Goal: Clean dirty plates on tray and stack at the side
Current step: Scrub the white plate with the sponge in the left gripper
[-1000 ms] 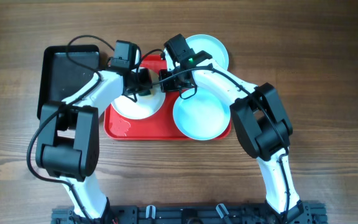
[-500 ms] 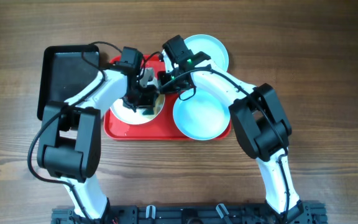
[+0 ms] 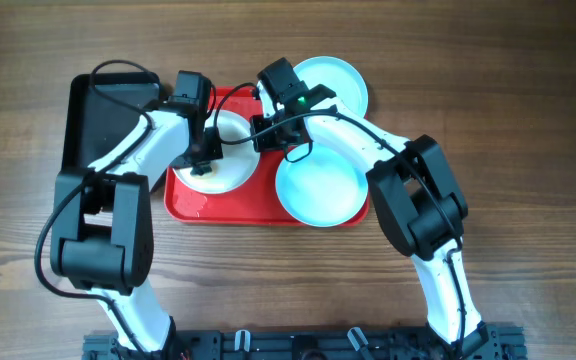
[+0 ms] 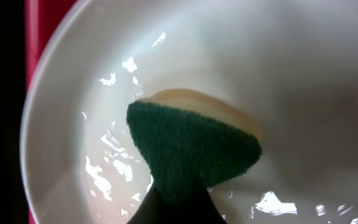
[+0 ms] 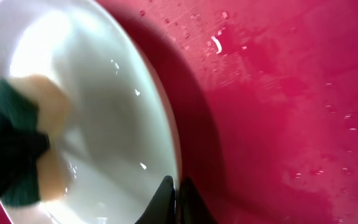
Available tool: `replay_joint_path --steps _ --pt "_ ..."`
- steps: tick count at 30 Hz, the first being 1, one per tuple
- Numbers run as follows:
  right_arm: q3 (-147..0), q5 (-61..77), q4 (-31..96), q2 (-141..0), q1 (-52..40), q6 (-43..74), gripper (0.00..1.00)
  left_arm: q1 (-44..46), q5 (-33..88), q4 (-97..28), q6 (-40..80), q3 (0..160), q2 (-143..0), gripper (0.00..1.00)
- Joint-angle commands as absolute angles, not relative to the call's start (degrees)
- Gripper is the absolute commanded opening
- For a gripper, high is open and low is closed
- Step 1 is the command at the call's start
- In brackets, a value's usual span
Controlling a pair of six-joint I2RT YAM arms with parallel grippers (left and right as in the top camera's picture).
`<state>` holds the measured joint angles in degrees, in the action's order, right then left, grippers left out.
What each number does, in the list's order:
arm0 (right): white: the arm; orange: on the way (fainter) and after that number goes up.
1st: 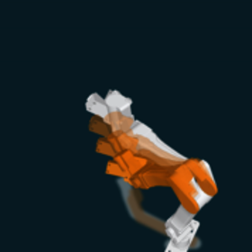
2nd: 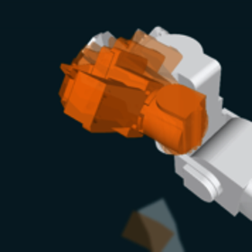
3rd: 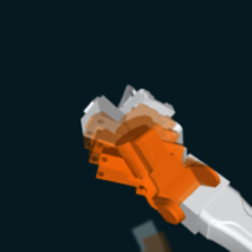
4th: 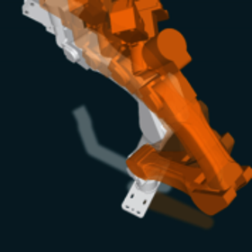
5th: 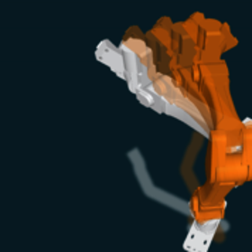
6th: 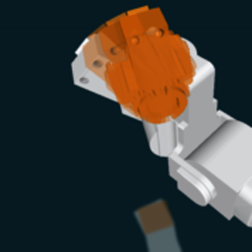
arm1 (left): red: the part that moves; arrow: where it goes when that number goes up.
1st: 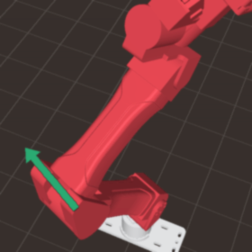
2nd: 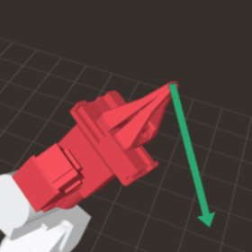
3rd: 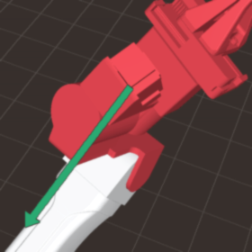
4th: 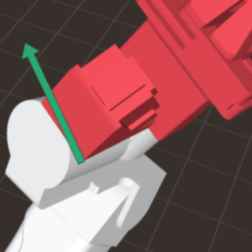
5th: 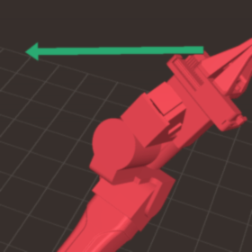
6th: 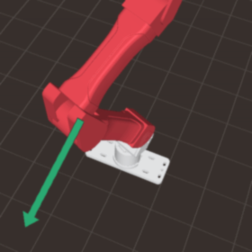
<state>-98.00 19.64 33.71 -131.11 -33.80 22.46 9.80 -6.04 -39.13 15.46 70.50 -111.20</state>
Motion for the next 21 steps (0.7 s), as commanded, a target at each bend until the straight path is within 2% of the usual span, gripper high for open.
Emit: replay_joint_path --steps 1,6,12,16,21 --pt "-98.9 19.3 33.8 -131.9 -33.2 22.2 0.04 11.0 -13.3 -31.3 20.7 69.0 -113.8 0.04" --pt "-98.9 19.3 33.8 -131.9 -33.2 22.0 0.04 13.0 0.4 -23.4 21.0 69.0 -113.8 0.04" --pt "-98.9 19.3 33.8 -131.9 -33.2 22.0 0.04 15.6 19.6 -23.4 12.0 69.0 -113.8 0.04" --pt "-98.9 19.3 33.7 -131.9 -33.2 22.0 0.04 16.2 23.1 -29.2 7.8 69.0 -113.8 0.04" --pt "-98.9 19.3 33.8 -131.9 -33.2 21.8 0.04 14.5 17.5 -40.5 6.0 69.0 -113.8 0.04"
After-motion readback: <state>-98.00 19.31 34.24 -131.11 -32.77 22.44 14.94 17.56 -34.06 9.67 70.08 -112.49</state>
